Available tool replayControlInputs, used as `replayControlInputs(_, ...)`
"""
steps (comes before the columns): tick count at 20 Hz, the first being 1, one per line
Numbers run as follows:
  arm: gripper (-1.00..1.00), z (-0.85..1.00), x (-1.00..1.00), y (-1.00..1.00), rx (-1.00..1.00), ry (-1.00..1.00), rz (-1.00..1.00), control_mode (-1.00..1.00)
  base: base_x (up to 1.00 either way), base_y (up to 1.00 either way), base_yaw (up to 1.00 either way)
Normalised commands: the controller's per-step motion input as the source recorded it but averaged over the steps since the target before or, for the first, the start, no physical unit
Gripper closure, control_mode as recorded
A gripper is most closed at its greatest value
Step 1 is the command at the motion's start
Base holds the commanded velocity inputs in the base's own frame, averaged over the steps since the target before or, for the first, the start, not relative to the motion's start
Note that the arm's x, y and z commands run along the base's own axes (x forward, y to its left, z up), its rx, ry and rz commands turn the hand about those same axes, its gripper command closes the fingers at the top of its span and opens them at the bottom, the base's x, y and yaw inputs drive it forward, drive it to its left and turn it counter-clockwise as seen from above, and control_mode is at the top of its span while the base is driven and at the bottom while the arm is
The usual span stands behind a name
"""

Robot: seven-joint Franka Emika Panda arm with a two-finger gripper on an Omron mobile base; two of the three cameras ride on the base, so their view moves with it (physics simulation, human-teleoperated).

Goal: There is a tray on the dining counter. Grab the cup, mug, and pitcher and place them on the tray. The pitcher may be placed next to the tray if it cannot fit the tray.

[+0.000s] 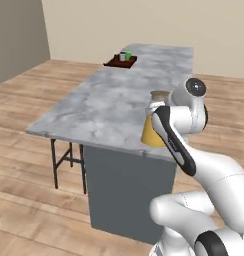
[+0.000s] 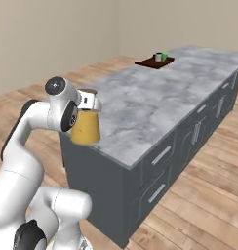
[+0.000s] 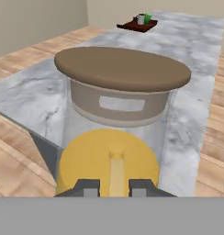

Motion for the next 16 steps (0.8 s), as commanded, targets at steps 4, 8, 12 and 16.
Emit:
replayControlInputs(4, 1.0, 0.0, 0.0, 0.0, 0.0, 0.0, 0.0, 1.0, 0.49, 1.0, -0.14)
replayControlInputs(8, 1.0, 0.0, 0.0, 0.0, 0.0, 0.0, 0.0, 1.0, 0.58, 1.0, -0.14)
replayControlInputs(12, 1.0, 0.0, 0.0, 0.0, 0.0, 0.0, 0.0, 1.0, 0.39, 1.0, -0.15)
replayControlInputs(16, 1.0, 0.0, 0.0, 0.0, 0.0, 0.0, 0.0, 1.0, 0.18, 1.0, -0.16)
